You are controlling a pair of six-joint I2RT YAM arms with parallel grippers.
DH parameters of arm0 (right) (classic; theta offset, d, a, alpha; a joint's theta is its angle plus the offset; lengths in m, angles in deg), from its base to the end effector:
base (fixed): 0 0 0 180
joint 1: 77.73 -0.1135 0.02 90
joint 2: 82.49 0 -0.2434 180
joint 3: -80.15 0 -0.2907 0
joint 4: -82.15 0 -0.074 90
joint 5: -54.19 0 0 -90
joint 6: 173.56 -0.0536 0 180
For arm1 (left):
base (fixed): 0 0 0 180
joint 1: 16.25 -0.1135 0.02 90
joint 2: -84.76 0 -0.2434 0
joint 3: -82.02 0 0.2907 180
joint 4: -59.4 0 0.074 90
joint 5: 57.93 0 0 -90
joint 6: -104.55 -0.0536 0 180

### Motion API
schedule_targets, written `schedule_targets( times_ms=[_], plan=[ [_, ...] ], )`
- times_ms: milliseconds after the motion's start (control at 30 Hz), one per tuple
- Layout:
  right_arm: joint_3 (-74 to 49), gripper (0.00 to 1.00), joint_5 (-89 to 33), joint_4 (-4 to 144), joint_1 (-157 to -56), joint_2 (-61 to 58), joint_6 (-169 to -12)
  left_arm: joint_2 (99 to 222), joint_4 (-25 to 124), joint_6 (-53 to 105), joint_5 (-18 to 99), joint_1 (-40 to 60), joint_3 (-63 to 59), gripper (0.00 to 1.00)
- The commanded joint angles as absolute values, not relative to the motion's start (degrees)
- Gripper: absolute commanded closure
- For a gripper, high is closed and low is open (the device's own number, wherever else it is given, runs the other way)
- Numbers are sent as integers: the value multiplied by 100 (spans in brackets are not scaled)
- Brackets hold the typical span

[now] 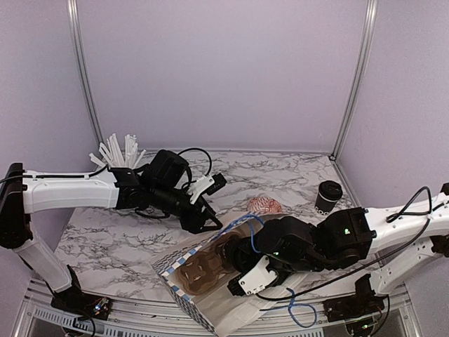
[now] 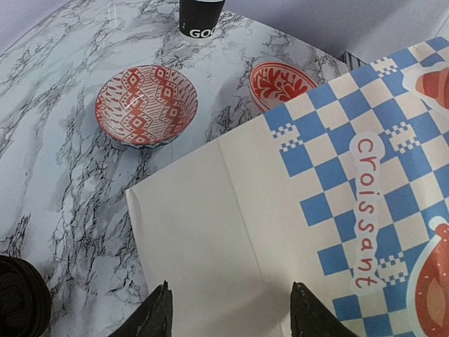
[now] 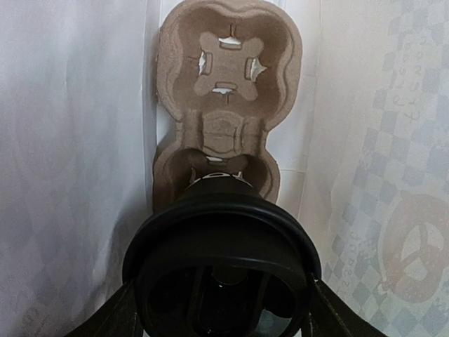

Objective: Pack the takeout coffee

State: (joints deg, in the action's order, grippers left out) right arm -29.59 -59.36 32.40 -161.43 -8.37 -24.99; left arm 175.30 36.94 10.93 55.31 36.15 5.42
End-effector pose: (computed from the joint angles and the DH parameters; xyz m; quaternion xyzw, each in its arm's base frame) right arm 0.0560 0.3122 0.2289 -0.8594 0.3610 -0.1227 0.3405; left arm 0.2295 -0.3327 0.2137 0.4908 0.7292 -0.3461 0.3280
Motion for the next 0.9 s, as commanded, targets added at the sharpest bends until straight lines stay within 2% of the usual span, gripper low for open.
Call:
schedule_targets(
  times_ms=[0,300,867],
  plan=[
    [-2792,63,-6129,3061,-16117,-993,-2591,17549,3738,1222,5251,3431,604,42],
    [-2725,59,-6228,2852,-16339,-1330,-2800,17855,3393,1315,5361,3346,463,41],
    [-3046,62,-5681,3293,-16352,-1207,-2546,18233,3158,1267,5474,3299,369,42]
  ],
)
